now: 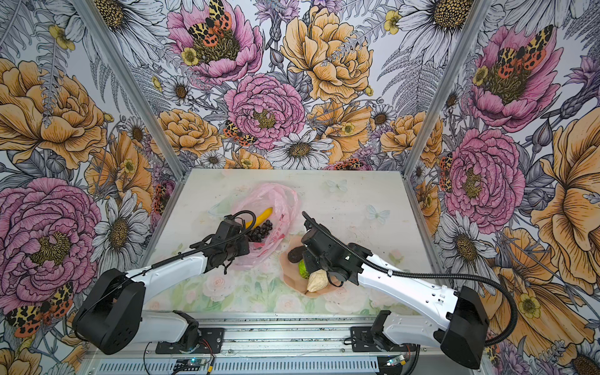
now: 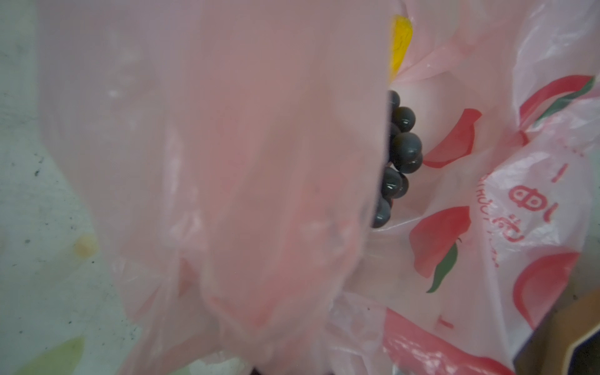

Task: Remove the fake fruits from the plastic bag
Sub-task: 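Lower the orange onto the plate beside the mango and open the right gripper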

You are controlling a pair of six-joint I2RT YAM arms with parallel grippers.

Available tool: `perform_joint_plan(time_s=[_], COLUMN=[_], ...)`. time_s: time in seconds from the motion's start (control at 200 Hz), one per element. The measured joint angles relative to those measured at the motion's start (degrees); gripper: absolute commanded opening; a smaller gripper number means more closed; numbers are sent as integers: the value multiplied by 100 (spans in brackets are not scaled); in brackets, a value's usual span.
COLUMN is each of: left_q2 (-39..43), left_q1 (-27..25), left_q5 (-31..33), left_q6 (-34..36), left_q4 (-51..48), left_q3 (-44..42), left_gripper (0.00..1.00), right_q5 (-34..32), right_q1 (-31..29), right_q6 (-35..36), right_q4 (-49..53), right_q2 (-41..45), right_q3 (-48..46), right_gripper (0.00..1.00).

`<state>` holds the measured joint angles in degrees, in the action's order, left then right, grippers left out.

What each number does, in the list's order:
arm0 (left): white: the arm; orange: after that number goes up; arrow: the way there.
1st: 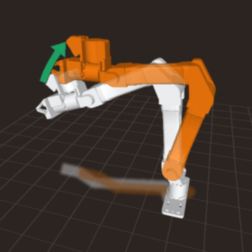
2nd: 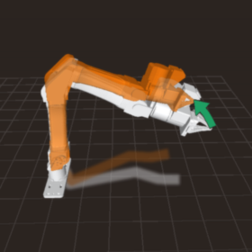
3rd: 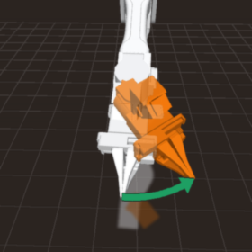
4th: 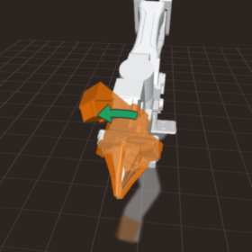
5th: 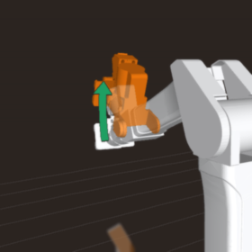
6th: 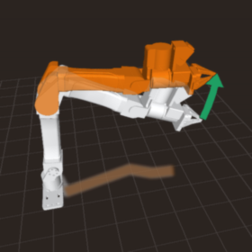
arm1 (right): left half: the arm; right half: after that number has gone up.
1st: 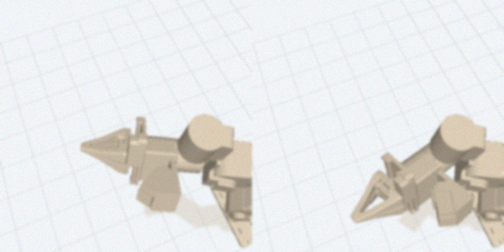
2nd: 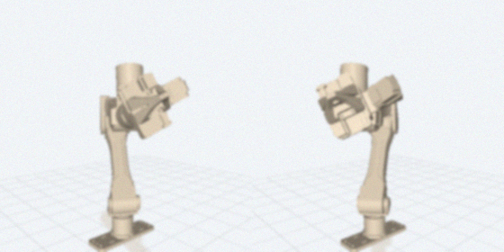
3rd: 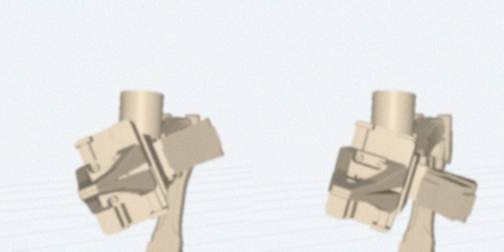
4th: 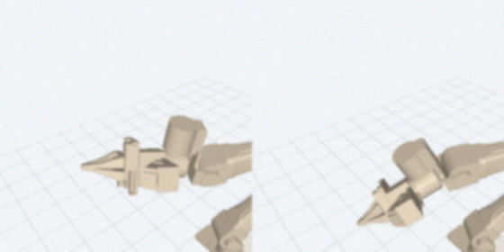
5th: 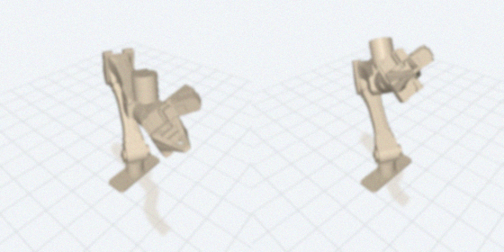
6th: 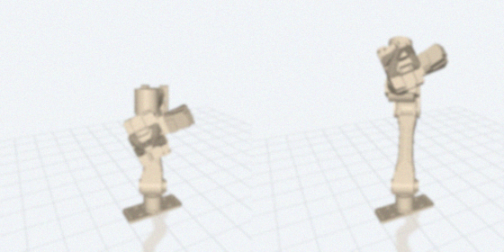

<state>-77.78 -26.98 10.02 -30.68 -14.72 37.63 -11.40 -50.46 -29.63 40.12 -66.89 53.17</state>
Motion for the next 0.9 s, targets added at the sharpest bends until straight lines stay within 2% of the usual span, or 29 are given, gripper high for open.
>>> perform_joint_plan(time_s=[0.365,0.896], left_q2=[-13,-66], left_q1=[0,0], left_q5=[0,2], left_q6=[0,0], left_q4=[-4,-4], left_q3=[7,37], left_gripper=[0,0], right_q5=[-48,-103], right_q1=[181,195], right_q6=[-129,-146], right_q4=[-4,-2], right_q2=[11,-2], right_q3=[-393,-417], right_gripper=[1,30])
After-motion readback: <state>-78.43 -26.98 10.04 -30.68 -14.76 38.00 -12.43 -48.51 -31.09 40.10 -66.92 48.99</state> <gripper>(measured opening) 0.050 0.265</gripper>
